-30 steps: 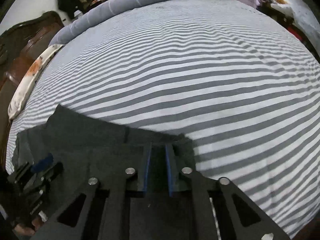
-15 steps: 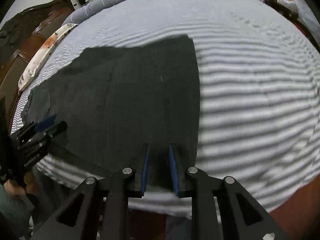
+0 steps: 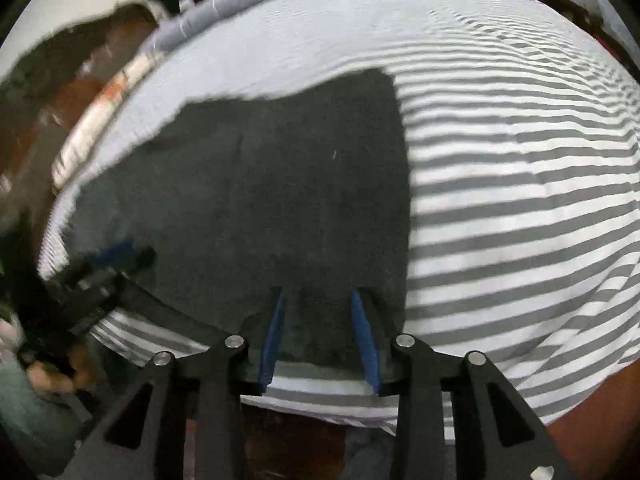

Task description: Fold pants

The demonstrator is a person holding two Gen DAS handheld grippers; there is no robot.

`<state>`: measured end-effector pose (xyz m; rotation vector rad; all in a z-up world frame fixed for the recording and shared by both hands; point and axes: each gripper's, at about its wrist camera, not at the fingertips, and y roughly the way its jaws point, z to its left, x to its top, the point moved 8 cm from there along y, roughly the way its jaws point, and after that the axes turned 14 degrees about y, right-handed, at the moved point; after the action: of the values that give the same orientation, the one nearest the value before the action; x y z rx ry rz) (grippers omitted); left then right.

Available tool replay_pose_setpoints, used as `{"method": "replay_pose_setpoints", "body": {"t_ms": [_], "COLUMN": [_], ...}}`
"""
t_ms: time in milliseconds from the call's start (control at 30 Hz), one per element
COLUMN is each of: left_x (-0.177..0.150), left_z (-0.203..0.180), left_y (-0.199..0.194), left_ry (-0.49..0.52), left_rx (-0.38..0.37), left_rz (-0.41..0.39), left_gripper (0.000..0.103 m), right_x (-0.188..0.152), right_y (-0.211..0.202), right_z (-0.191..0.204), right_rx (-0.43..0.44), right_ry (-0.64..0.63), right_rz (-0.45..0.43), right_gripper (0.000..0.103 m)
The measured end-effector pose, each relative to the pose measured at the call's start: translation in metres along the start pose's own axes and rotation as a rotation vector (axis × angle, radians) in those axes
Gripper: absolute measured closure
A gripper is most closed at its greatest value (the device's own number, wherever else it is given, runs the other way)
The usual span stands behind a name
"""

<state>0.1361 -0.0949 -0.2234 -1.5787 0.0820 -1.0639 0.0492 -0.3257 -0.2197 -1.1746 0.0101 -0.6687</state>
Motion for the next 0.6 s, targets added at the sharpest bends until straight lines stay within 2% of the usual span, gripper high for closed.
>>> {"method": "replay_pose_setpoints", "body": {"t_ms": [133,267,433,600], "left_x": [0.001,0.001,-0.009,-0.041], "left_z": [0.001,0.012,0.061,0.136], "left_y": [-0.002,-0.012,-0.047,-0.087], "left_ry": [0.002,-0.051,-0.272,-0.511], "left_rx": [-0.006,-0.02,-0.084,-0.083], "left_rz": [0.007,0.004,-0.067,-0.145], "left_gripper": [0.059,0.059,0.053,0.048], "right_x": [0.021,0.025,0.027,0.027], "right_y": [-0.008,-0.009,-0.016,-0.016], "right_z": [-0.021,-0.034,-0.028,0.006], "right_rx": [0.077,0.092,0.099,0.125], "right_ry": [0.106,0.145,0.153,0.095], "right_rz": [-0.023,-0.036,-0.095,-0.097], "right_gripper": [0.065,0.065,0.064,0.058]}}
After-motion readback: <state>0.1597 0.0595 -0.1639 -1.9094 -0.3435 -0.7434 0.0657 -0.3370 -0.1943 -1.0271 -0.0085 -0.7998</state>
